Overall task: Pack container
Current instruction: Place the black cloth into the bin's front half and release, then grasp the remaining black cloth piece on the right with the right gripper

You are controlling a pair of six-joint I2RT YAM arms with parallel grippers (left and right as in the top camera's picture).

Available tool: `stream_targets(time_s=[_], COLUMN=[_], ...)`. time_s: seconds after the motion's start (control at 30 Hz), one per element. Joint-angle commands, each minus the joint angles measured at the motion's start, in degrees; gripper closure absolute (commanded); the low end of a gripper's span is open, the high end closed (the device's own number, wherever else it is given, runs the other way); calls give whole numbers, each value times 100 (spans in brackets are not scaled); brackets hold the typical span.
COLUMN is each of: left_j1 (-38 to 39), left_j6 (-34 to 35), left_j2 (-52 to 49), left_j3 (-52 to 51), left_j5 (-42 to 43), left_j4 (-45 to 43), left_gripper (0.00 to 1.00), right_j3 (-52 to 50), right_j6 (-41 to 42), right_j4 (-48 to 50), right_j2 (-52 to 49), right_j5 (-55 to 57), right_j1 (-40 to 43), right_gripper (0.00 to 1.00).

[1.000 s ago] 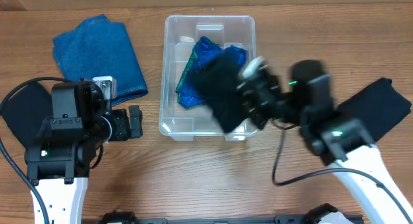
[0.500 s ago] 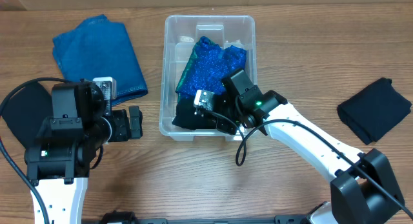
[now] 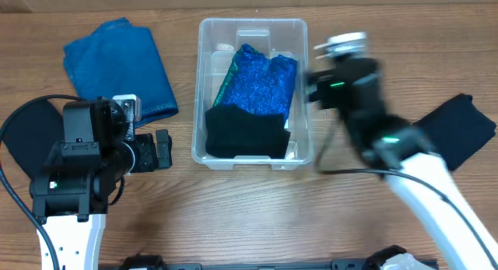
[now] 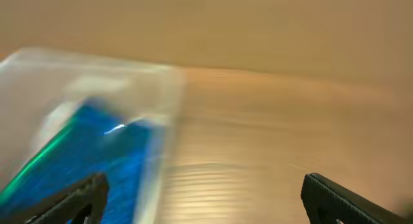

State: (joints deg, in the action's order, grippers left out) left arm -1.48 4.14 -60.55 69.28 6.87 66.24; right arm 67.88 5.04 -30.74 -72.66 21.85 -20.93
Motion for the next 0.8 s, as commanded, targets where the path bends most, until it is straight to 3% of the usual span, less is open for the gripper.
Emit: stream_targets(time_s=[0.0,0.1,0.27,0.47,0.6,0.63,0.77], left_j1=[37,37,37,37,37,39,37], left_j6=[59,59,57,57,57,59,59], left_j2=[-20,-20,-20,-20,-20,-20,-20], left_j3=[127,127,127,127,127,125,127], left_j5=[66,66,63,63,63,66,66], left_j4=[-2,-2,0,-2,-11,-11,-4], left_gripper=[0,0,0,0,0,0,0], right_j3=[79,76,76,76,76,76,76], right_j6=[1508,1604,1593,1296,1290,1257,1252], right_j4=[-531,-691,-413,-295,-164,-127,-35], right_j2=[210,-243,-1860,-3528,-3923,-3952,-3965], right_j5=[-636,-1851,-2793,-2968,-2981,-3117,-3897], right_j1=[2098,4118,6140,6800,6826,6824,6824], right_gripper=[0,0,0,0,2,10,61])
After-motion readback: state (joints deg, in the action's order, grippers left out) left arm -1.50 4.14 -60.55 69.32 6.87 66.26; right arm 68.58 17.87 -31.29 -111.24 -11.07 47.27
